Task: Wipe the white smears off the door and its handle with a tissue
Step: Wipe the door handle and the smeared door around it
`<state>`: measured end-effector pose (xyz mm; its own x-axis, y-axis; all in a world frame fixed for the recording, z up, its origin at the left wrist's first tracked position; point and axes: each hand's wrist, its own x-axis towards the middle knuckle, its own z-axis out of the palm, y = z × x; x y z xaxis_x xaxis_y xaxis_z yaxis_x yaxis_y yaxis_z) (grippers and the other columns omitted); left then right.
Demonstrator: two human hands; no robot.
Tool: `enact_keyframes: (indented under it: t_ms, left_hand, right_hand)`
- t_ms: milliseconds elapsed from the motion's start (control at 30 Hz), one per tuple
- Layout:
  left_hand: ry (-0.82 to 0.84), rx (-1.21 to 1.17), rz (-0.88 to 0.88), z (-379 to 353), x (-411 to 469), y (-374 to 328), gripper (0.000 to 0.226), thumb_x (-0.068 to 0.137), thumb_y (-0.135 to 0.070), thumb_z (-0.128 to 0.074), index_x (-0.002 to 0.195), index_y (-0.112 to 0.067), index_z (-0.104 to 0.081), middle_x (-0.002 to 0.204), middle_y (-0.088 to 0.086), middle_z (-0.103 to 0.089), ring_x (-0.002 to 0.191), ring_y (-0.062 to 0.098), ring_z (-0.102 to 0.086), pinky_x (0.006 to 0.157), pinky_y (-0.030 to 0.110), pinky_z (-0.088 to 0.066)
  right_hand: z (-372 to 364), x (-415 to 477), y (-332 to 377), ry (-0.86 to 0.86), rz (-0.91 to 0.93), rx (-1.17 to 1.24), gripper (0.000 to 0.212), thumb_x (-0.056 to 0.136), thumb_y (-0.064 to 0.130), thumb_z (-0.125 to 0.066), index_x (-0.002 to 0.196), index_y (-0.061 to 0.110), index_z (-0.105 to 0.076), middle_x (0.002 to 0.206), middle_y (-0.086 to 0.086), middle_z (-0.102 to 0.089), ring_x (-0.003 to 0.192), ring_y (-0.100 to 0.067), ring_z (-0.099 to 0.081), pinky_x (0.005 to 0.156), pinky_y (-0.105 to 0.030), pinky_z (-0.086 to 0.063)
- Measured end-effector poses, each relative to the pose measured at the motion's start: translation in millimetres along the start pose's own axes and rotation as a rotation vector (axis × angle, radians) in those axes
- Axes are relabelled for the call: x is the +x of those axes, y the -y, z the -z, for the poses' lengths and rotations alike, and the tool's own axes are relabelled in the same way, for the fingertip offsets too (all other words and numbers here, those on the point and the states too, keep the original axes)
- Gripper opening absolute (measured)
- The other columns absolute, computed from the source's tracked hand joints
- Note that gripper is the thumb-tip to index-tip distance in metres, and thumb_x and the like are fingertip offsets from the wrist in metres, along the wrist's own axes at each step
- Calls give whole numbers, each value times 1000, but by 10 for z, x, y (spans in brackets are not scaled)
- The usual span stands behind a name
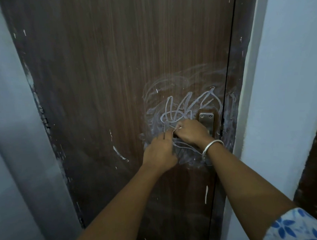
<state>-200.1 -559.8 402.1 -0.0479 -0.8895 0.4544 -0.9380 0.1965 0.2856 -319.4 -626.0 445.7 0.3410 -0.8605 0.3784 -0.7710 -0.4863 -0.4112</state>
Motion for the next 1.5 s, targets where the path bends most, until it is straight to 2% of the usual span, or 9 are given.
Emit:
enact_keyframes:
  t_ms: [200,433,533,667,867,1033,1167,1333,1500]
  left_hand:
    - [1,6,7,-19,11,-31,74,74,-18,-58,139,-18,-22,133,10,-46,121,30,-46,88,43,-46]
    - [-24,-2,-13,-43,38,-99,72,74,-20,-58,138,-17,-24,130,10,-49,116,30,-49,82,41,-46]
    - [-17,7,-7,-45,50,-106,74,75,-19,-58,139,-17,-22,132,11,-46,117,30,-48,83,40,-46]
    - [-18,21,-55,-33,62,-61,76,77,-18,-56,143,-16,-19,134,9,-42,117,28,-47,80,37,-47]
    - [-24,-9,-105,8,132,-54,75,77,-15,-55,144,-15,-20,132,8,-43,116,26,-47,84,39,-49]
    - [-85,-84,-100,-73,166,-106,66,77,-14,-56,138,-13,-31,127,8,-48,112,26,-50,82,33,-44]
    - [-161,-126,-51,-71,175,-119,75,75,-13,-56,143,-17,-25,119,12,-58,100,28,-59,72,33,-46]
    - [-163,-102,-38,-61,157,-116,69,76,-12,-54,140,-14,-30,114,12,-60,93,28,-60,66,32,-44]
    - [-112,-81,-47,-3,142,-136,68,77,-12,-55,140,-15,-30,123,12,-56,101,29,-58,76,36,-48]
  right_hand:
    - [26,13,-14,63,39,-80,25,87,26,-49,82,9,-68,83,-10,-68,74,-26,-60,60,-34,-44]
    - [-13,-17,-30,-34,48,-189,24,83,29,-51,72,11,-62,73,-9,-64,66,-25,-57,47,-26,-33]
    - [7,-6,-14,5,31,-153,25,82,28,-51,75,9,-65,75,-9,-66,69,-26,-59,54,-30,-43]
    - [52,34,10,49,-27,69,16,81,18,-52,78,18,-68,82,-5,-70,75,-21,-63,70,-37,-52]
    - [58,112,-8,104,6,222,18,87,11,-50,93,21,-64,99,-4,-68,90,-21,-62,85,-42,-51]
    - [52,112,-122,155,37,269,32,83,13,-59,113,23,-55,104,1,-61,95,-13,-57,76,-23,-43]
    - [41,125,-165,136,54,249,28,83,9,-62,105,25,-53,96,2,-66,92,-13,-61,78,-29,-50]
    - [60,77,-179,87,150,229,25,79,7,-65,98,19,-54,86,0,-67,82,-17,-63,73,-35,-52]
    - [33,39,-188,-2,220,156,23,74,5,-66,92,12,-52,80,-6,-63,75,-24,-60,64,-33,-48]
